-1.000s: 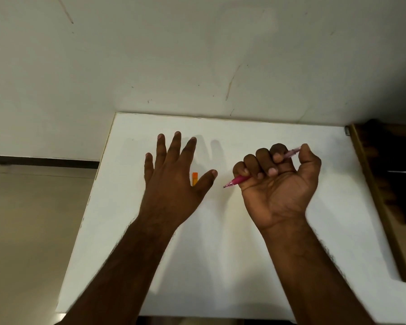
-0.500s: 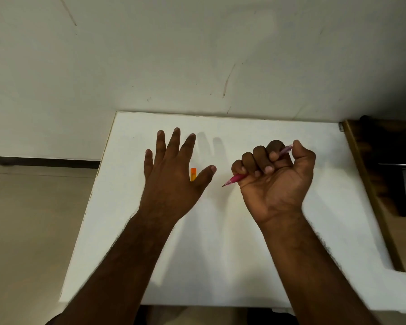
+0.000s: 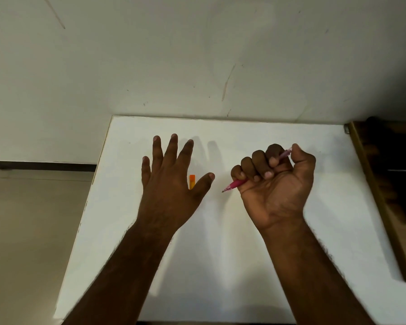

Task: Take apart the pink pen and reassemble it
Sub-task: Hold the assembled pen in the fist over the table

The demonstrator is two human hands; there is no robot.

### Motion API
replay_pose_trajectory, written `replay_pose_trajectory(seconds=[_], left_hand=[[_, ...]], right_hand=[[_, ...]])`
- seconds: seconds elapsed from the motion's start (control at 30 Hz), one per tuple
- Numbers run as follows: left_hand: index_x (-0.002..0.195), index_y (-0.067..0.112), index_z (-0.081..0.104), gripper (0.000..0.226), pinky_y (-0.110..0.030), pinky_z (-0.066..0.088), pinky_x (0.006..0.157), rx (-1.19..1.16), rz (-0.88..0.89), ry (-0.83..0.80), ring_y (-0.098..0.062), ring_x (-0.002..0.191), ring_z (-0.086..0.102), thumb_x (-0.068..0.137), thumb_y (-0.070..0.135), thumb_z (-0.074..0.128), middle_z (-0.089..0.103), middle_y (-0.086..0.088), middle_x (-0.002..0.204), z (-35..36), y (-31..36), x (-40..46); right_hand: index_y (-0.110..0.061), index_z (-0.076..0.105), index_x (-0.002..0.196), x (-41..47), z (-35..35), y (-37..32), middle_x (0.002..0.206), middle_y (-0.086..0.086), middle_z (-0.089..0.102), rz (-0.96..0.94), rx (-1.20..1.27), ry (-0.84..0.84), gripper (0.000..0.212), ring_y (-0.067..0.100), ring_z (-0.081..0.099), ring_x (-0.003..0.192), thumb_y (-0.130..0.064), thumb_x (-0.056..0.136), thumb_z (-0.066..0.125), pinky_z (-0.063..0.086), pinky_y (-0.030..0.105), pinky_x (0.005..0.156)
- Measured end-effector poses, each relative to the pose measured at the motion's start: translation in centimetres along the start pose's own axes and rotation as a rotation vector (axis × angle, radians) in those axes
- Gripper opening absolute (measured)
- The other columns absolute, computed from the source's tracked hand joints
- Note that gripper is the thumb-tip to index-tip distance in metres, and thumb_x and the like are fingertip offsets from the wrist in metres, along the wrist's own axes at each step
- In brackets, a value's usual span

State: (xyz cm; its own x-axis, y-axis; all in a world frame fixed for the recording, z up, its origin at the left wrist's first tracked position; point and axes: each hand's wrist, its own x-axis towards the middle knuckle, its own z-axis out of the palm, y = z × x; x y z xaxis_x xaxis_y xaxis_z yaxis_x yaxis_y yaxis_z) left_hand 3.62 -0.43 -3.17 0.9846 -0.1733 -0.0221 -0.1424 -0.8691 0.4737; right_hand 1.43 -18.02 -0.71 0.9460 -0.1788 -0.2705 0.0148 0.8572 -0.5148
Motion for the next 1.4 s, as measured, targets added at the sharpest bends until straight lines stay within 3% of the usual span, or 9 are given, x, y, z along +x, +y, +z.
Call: replay_pose_trajectory(seconds=[1.4], left_hand=[[0.158, 0.033, 0.019, 0.082, -0.049, -0.002, 0.122, -0.032, -0.003, -0.029, -0.019, 0.154, -0.015, 0.089, 0.072, 0.04, 0.003, 0.004, 0.169, -0.25, -0.02, 0.04]], right_hand=[[-0.015, 0.04, 0.064, -0.17, 0.41, 0.56, 0.052, -0.002, 0.029, 0.021, -0.001, 0.017, 0.046, 0.018, 0.021, 0.055, -0.047, 0.097, 0.039, 0.032, 0.032, 0.057]])
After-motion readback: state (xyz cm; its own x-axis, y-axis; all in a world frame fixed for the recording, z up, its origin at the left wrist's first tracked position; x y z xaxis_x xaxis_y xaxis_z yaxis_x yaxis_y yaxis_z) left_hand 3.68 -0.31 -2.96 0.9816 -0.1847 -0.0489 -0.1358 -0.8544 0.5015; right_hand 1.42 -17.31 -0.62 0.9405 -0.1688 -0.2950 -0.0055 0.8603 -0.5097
